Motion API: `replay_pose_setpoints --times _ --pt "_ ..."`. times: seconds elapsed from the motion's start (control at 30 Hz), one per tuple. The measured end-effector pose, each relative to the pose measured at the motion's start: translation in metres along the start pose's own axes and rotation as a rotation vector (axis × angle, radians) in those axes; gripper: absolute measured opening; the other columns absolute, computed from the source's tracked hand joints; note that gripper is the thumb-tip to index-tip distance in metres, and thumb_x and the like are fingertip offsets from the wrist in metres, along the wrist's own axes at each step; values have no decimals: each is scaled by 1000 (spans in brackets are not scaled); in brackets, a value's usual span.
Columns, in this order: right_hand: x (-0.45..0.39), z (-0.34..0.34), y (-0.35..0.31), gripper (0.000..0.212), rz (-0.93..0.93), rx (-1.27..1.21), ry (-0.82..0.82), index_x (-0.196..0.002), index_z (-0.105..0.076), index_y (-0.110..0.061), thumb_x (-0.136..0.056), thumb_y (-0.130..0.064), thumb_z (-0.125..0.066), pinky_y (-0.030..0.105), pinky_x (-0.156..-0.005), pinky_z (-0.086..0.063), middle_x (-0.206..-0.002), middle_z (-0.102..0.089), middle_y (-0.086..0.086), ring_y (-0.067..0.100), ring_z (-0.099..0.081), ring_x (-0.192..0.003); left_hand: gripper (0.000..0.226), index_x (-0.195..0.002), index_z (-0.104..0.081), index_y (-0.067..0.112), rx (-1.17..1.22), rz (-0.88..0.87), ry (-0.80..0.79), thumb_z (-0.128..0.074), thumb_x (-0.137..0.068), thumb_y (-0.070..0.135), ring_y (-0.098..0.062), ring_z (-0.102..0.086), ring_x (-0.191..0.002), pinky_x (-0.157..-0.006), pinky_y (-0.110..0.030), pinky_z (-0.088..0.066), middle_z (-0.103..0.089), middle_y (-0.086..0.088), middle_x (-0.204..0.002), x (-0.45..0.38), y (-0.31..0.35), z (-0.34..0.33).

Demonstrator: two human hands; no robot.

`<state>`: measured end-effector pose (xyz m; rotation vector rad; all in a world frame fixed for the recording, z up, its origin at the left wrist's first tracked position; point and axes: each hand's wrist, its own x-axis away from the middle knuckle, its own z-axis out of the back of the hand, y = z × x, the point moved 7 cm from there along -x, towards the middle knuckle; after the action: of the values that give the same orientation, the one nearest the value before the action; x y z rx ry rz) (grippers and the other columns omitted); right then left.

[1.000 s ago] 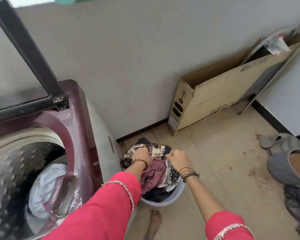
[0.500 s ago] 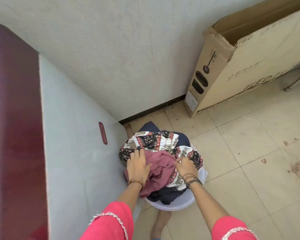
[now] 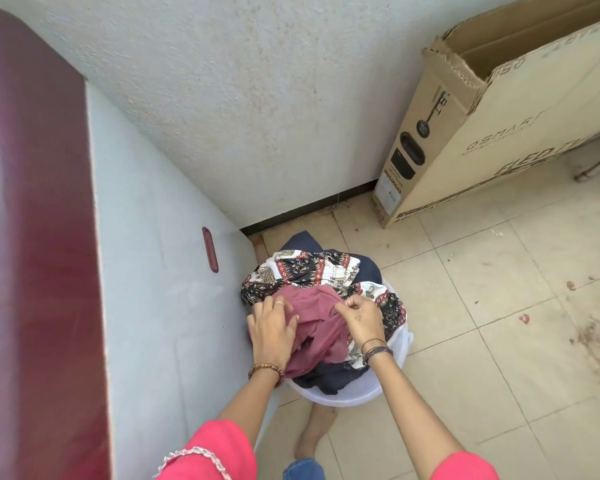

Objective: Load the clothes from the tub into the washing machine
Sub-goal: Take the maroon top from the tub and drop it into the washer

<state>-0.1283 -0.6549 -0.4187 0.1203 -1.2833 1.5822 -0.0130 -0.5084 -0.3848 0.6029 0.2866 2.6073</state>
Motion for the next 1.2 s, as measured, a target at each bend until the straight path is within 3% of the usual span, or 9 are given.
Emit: replay_pose_setpoints --times 0.23,0.37,0.5,0.63,0.73,0.83,0.93,1.1,1.2 --pt "51 18 -68 23 71 -336 -102 -63 -56 -13 -77 -29 -65 45 -68 -53 -60 -57 3 24 -58 -62 63 -119 -46 25 273 140 -224 -68 -70 57 -20 -40 -116 -99 -40 -33 -49 4 -118 59 19 5" --pt "92 35 -123 26 122 -464 -170 -65 -52 -10 -89 -5 -57 20 -46 -46 -57 -55 1 11 -54 -45 41 -111 -52 23 423 190 -130 -65 -79 45 -22 -44 -116 -95 -38 -35 -58 2 -117 75 31 41" --pt "130 56 -163 26 140 -510 -163 -65 -47 -8 -87 1 -56 15 -38 -44 -57 -51 5 5 -51 -38 5 -84 -52 21 542 138 -113 -56 -85 24 -28 -51 -110 -95 -42 -39 -63 -5 -104 92 49 85" --pt "159 87 -196 26 180 -561 -25 -65 -47 -11 -87 -3 -57 15 -36 -39 -58 -49 3 4 -47 -37 20 -101 -57 19 728 132 87 -42 -92 10 -26 -55 -104 -89 -31 -36 -64 -4 -102 121 59 149" --pt "181 111 -214 22 212 -532 90 -67 -49 -13 -82 -1 -60 16 -37 -35 -60 -52 7 5 -46 -36 19 -88 -48 22 896 79 279 -38 -92 6 -25 -57 -93 -86 -35 -40 -61 1 -88 144 71 215" --pt "201 120 -231 21 225 -442 102 -70 -51 -14 -77 0 -65 19 -39 -39 -66 -59 10 10 -53 -43 14 -85 -48 17 1000 -36 305 -42 -91 7 -20 -56 -80 -76 -35 -43 -57 5 -77 148 81 273" --pt "223 126 -244 23 235 -445 89 -72 -52 -15 -78 3 -64 27 -48 -49 -72 -61 10 14 -58 -53 10 -79 -51 14 908 -205 253 -51 -88 9 -14 -49 -71 -68 -29 -36 -53 7 -70 144 89 326" --pt "252 145 -272 13 306 -540 37 -91 -60 -3 -87 8 -54 20 -43 -52 -71 -58 9 14 -60 -52 23 -65 -52 22 598 -435 242 -62 -83 14 -7 -45 -60 -56 -17 -31 -48 14 -58 141 100 397" --pt "261 157 -289 24 405 -403 -2 -105 -64 -5 -91 7 -49 16 -47 -52 -79 -63 5 4 -63 -49 3 -80 -67 14 402 -521 259 -65 -81 14 -9 -50 -67 -59 -15 -32 -60 5 -65 138 107 424"
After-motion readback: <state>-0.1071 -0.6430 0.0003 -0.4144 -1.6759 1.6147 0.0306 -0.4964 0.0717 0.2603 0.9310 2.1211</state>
